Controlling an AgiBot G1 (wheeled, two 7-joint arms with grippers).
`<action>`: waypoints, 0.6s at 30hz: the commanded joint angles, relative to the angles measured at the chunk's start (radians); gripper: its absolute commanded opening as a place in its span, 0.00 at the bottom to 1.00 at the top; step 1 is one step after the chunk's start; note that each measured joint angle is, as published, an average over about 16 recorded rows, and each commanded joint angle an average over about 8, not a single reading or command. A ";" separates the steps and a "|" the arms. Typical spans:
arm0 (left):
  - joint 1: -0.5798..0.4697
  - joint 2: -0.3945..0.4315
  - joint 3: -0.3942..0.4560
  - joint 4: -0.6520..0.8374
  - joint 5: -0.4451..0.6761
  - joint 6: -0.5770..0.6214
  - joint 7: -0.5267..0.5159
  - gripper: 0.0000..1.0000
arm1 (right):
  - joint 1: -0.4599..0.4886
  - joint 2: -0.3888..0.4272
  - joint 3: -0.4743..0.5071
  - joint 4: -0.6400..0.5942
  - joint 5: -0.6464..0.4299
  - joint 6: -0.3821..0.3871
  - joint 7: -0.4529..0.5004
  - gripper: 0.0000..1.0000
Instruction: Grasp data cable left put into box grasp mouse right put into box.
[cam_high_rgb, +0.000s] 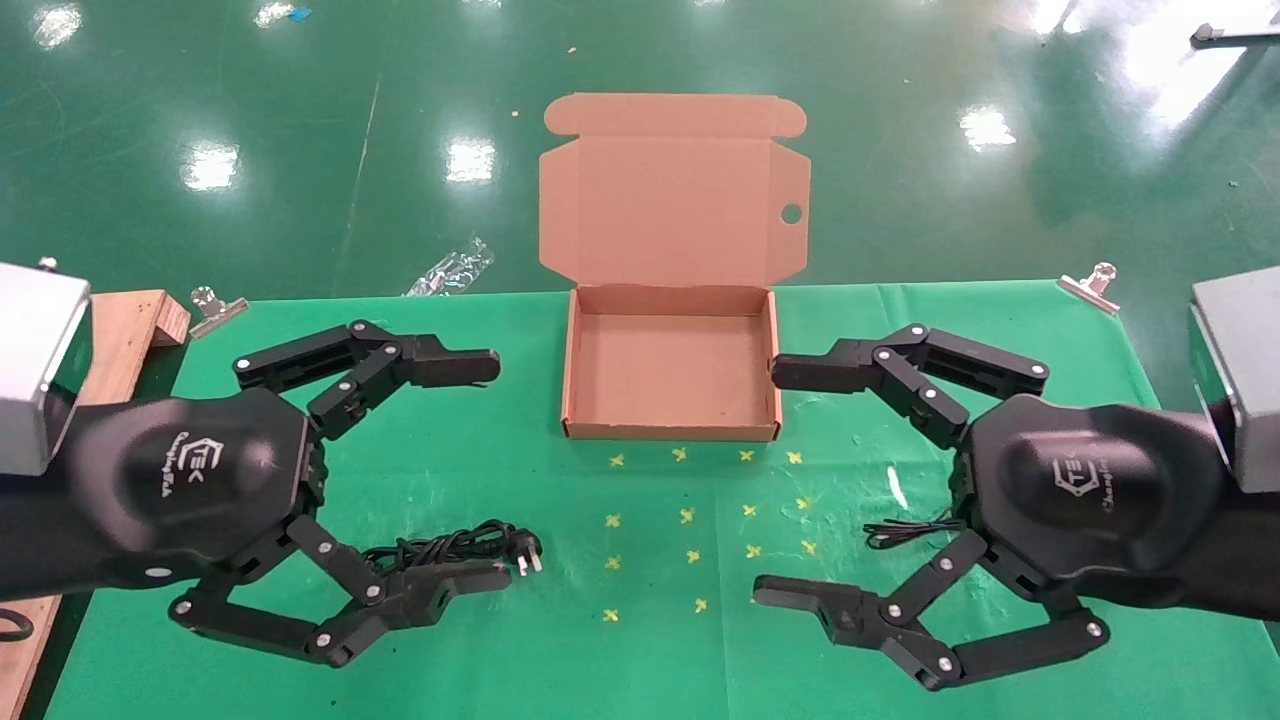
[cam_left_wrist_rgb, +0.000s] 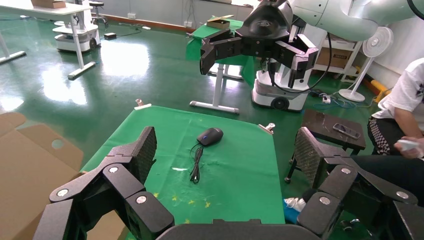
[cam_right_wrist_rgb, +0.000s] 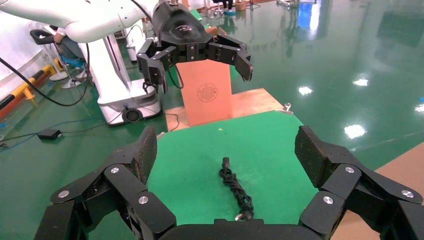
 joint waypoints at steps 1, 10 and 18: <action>0.006 -0.001 -0.002 -0.004 -0.003 0.001 0.002 1.00 | -0.004 0.000 0.001 0.000 0.003 -0.001 -0.002 1.00; -0.137 0.014 0.173 -0.038 0.418 0.046 0.148 1.00 | 0.113 0.053 -0.129 0.028 -0.259 -0.063 -0.018 1.00; -0.172 0.109 0.310 -0.008 0.780 -0.086 0.135 1.00 | 0.179 0.047 -0.243 -0.022 -0.356 -0.063 -0.014 1.00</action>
